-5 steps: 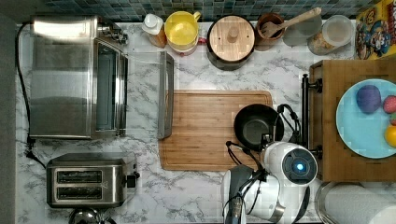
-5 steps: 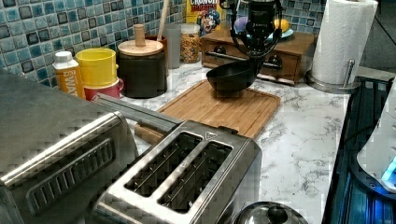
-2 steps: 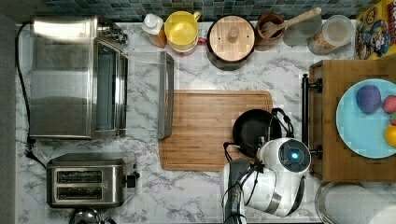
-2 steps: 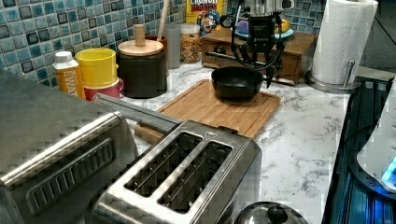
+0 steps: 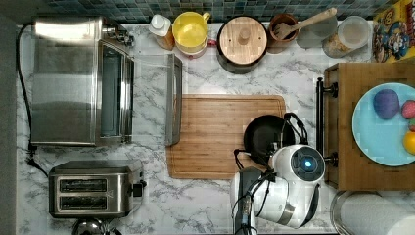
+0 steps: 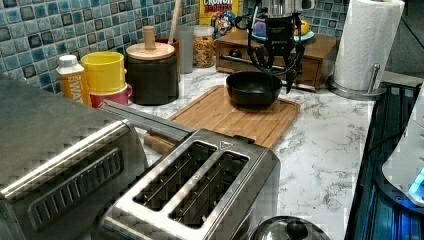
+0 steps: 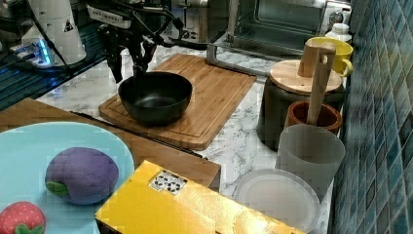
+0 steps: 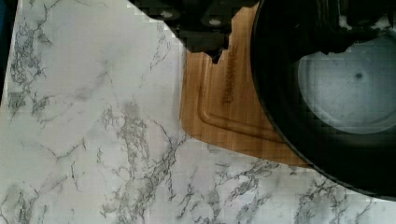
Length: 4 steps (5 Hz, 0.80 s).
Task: Put the bowl on the board.
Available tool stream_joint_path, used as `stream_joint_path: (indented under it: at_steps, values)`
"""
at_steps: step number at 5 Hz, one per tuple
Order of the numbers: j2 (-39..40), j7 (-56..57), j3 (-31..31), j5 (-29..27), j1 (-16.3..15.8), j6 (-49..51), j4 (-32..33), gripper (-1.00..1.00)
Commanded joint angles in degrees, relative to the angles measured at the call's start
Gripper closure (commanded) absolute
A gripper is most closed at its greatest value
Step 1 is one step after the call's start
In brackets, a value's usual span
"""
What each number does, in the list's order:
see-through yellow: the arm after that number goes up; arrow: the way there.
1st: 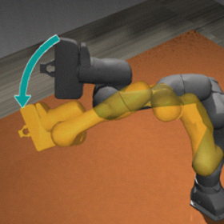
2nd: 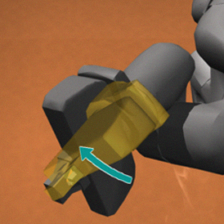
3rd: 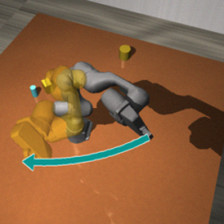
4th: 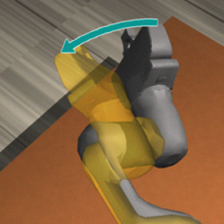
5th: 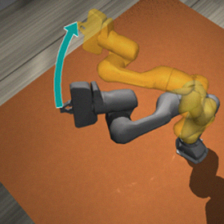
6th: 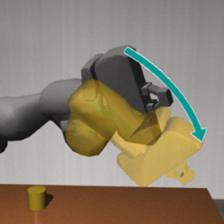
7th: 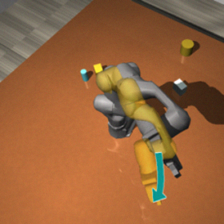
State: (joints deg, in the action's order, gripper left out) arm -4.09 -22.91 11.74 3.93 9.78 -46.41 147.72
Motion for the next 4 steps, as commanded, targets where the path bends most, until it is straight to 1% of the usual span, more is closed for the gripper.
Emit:
stream_joint_path:
  at_steps: [1,4]
  values:
    - [-1.96,-0.34,-1.25,0.10,-0.96,2.14,-5.59,0.00]
    - [-1.94,-0.21,-2.41,-0.07,0.21,2.14,-5.58,0.00]
